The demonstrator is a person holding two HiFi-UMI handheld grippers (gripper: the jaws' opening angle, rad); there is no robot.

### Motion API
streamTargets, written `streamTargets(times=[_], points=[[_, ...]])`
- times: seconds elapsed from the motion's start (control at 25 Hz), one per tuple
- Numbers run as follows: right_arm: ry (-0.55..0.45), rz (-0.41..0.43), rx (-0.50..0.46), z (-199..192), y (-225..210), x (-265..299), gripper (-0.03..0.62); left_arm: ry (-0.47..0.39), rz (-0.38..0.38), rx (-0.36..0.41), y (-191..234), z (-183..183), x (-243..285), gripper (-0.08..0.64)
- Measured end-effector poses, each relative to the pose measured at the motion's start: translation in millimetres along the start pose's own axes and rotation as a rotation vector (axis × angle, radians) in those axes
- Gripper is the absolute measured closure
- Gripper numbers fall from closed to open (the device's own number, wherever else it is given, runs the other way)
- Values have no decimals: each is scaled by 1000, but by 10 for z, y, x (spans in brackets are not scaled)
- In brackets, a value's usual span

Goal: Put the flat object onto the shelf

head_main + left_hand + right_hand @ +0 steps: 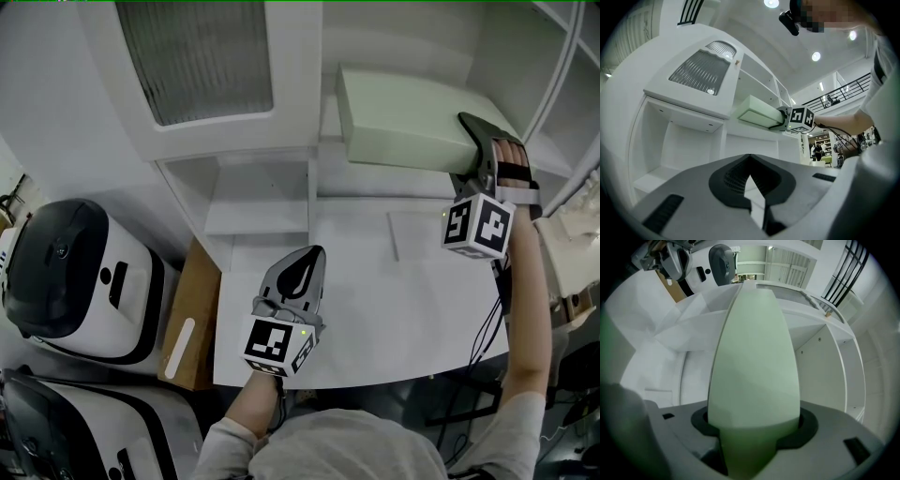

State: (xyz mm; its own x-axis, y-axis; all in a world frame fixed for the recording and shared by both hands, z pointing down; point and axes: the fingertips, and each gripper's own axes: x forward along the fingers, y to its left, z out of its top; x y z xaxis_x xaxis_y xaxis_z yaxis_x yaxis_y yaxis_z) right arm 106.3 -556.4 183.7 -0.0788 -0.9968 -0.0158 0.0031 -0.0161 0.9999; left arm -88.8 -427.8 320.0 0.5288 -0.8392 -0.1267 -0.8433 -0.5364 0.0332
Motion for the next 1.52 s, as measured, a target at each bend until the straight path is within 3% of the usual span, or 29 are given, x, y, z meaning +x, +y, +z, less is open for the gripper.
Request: streamTargets(times=[0.24, 0.76, 1.16, 1.52], points=[[-11, 33, 36, -33, 22, -4, 256, 4, -3, 0, -32, -2, 6, 546], [-57, 31, 49, 35, 20, -226, 250, 6, -5, 5, -104, 2, -27, 545], [-104, 23, 89, 113, -10, -559, 250, 4, -51, 12, -287, 9, 16, 546], [-138, 30, 269, 108, 55, -904, 255, 4, -107, 21, -449, 22, 55, 546]])
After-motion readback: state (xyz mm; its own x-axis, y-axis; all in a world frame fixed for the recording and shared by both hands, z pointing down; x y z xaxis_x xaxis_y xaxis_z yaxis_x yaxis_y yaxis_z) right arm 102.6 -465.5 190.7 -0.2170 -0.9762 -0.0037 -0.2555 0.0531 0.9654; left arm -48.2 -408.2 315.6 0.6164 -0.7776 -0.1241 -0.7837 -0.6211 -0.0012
